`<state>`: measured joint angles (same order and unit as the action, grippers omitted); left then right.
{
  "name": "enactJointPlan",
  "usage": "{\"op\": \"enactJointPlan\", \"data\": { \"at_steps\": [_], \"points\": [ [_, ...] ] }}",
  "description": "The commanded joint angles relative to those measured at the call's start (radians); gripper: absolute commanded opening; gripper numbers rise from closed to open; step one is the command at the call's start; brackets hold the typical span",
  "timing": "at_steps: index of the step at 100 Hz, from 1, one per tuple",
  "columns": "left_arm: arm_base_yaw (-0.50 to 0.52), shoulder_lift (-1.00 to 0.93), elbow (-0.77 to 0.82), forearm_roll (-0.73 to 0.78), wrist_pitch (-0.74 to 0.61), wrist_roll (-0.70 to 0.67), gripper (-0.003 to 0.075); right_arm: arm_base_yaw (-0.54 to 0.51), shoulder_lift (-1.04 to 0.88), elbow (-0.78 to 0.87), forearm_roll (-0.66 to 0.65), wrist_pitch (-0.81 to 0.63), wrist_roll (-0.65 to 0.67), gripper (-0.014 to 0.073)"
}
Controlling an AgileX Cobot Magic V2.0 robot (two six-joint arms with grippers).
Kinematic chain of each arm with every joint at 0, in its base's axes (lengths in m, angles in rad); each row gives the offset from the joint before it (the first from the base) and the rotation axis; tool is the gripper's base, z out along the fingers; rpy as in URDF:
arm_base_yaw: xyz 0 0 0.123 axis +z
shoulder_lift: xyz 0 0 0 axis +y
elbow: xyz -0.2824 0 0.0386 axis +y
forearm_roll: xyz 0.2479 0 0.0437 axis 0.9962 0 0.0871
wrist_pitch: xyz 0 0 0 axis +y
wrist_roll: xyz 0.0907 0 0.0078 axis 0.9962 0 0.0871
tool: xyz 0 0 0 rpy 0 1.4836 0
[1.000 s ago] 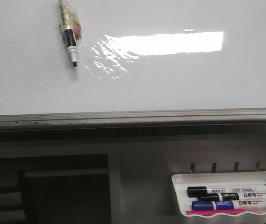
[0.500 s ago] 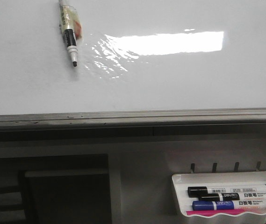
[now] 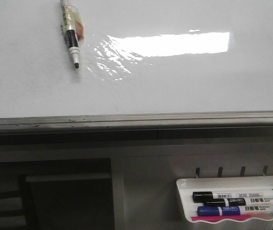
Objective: Write number 7 on whiteboard
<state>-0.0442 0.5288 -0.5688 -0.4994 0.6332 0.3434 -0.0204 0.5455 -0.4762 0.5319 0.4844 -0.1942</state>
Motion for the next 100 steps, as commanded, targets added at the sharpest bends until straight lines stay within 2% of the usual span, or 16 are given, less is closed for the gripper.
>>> {"op": "enactJointPlan", "data": {
  "at_steps": [1,3,9,15,19,25,60,78,92,100],
  "points": [
    [-0.008,0.034,-0.038,-0.084,-0.049,0.055,0.0149,0.002,0.013,-0.038,0.006,-0.049,-0.009,0.0171],
    [-0.008,0.039,-0.038,-0.1,-0.052,0.055,0.0172,0.002,0.013,-0.038,0.006,-0.047,-0.009,0.0208],
    [-0.008,0.057,-0.038,-0.153,-0.069,0.074,0.0285,0.002,0.013,-0.038,0.011,-0.045,-0.009,0.04],
    [-0.008,0.073,-0.038,-0.208,-0.101,0.097,0.0384,0.002,0.013,-0.038,0.013,-0.038,-0.009,0.0505],
    [-0.008,0.083,-0.038,-0.257,-0.119,0.125,0.0423,0.002,0.013,-0.038,0.013,-0.033,-0.009,0.054],
    [-0.008,0.1,-0.038,-0.345,-0.141,0.195,0.0455,0.002,0.013,-0.038,0.015,-0.029,-0.009,0.0542],
    [-0.008,0.276,-0.038,-0.859,-0.099,0.653,0.0455,0.002,0.013,-0.038,0.019,-0.032,-0.009,0.0542],
    [-0.011,0.383,-0.038,-1.028,-0.072,0.78,0.0454,0.002,0.013,-0.038,0.019,-0.034,-0.009,0.0542],
    [-0.076,0.454,-0.038,-1.13,-0.084,0.87,0.0454,0.002,0.013,-0.038,0.019,-0.039,-0.009,0.0542],
    [-0.144,0.489,-0.041,-1.177,-0.15,0.921,0.0454,0.002,0.013,-0.038,0.019,-0.046,-0.009,0.0542]
  ]
}}
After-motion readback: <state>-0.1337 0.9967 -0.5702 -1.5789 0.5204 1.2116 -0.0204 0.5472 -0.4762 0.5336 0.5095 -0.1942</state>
